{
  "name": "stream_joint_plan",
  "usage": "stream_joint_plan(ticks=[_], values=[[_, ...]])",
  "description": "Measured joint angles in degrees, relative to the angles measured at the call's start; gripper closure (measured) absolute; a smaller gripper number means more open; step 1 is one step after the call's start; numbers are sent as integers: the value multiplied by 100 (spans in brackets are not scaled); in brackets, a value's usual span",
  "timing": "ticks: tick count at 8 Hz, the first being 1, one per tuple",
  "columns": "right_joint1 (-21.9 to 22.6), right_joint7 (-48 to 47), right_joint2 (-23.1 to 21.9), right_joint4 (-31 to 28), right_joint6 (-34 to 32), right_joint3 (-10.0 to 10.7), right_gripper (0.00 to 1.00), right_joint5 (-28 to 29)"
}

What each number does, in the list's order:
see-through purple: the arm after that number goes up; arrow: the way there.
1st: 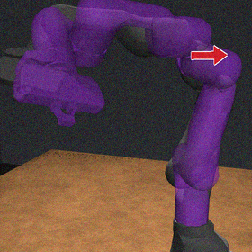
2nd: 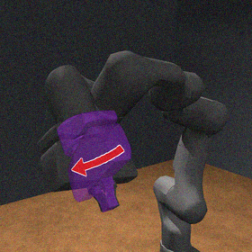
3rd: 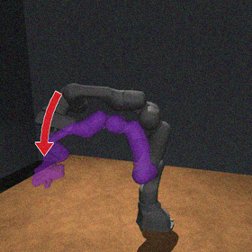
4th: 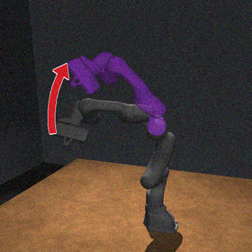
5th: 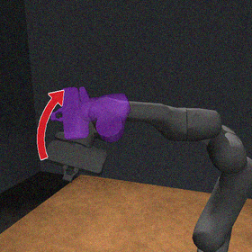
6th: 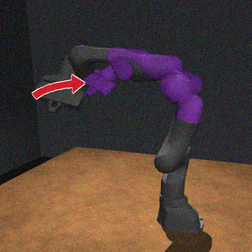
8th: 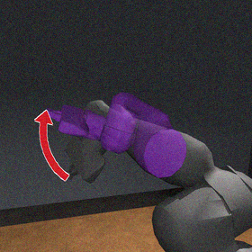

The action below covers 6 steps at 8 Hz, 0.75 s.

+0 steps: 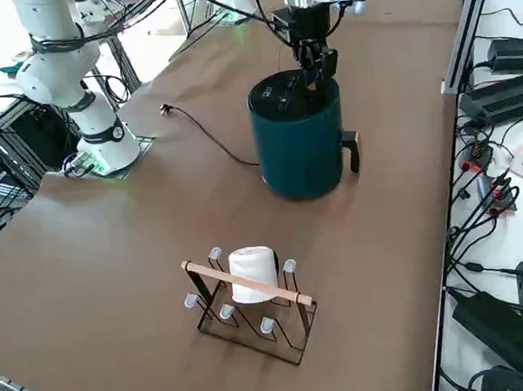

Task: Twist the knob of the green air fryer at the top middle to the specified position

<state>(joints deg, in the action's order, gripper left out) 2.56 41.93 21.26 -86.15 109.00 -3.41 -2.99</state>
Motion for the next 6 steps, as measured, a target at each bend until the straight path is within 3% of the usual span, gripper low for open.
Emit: stream_joint_plan(ticks=[4, 6], values=[[1, 66, 0, 0, -1, -7, 53, -17], [-3, 66, 0, 0, 3, 1, 20, -109]])
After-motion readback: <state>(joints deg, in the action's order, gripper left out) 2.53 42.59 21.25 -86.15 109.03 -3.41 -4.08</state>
